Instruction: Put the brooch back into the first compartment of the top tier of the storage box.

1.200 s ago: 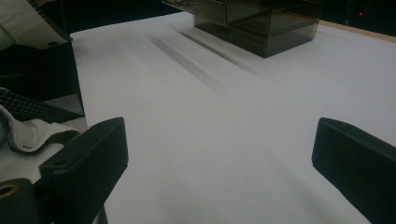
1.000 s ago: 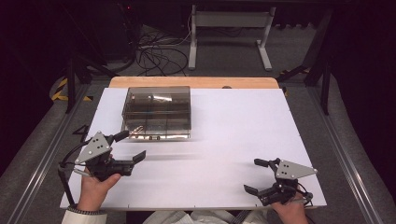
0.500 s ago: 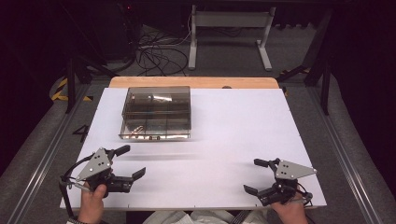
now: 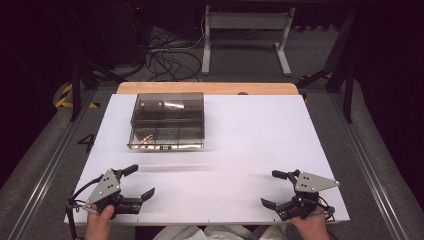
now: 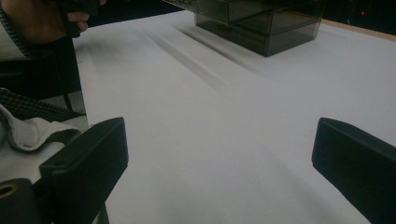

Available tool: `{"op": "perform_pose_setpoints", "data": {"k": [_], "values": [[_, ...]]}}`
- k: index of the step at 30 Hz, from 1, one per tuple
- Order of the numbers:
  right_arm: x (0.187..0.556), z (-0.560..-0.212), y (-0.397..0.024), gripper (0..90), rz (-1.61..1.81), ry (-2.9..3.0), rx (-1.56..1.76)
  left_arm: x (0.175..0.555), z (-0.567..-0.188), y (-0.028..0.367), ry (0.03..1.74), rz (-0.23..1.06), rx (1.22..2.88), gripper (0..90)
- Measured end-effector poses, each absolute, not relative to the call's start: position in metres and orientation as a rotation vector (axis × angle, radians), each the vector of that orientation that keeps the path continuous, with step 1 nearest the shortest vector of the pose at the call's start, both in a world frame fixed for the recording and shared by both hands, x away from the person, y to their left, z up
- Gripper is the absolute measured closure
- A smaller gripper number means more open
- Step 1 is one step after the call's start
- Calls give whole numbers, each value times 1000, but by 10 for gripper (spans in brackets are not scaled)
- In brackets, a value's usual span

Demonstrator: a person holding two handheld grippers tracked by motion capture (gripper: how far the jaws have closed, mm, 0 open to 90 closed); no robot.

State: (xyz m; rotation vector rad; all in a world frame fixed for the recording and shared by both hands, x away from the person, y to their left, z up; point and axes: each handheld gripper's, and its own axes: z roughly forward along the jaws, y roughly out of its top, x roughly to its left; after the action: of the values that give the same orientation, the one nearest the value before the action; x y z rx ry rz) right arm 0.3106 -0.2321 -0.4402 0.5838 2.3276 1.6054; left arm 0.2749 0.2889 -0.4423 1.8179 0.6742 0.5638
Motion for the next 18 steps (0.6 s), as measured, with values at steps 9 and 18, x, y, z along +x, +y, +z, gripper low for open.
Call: {"op": "perform_pose_setpoints", "data": {"k": [9,18], "values": [[311,-441,-231,41,1603,2332,584,271,-457,294,700,587,1808,94],[311,-442,-231,41,1601,2342,586,272,-459,294,700,601,1814,94]]}}
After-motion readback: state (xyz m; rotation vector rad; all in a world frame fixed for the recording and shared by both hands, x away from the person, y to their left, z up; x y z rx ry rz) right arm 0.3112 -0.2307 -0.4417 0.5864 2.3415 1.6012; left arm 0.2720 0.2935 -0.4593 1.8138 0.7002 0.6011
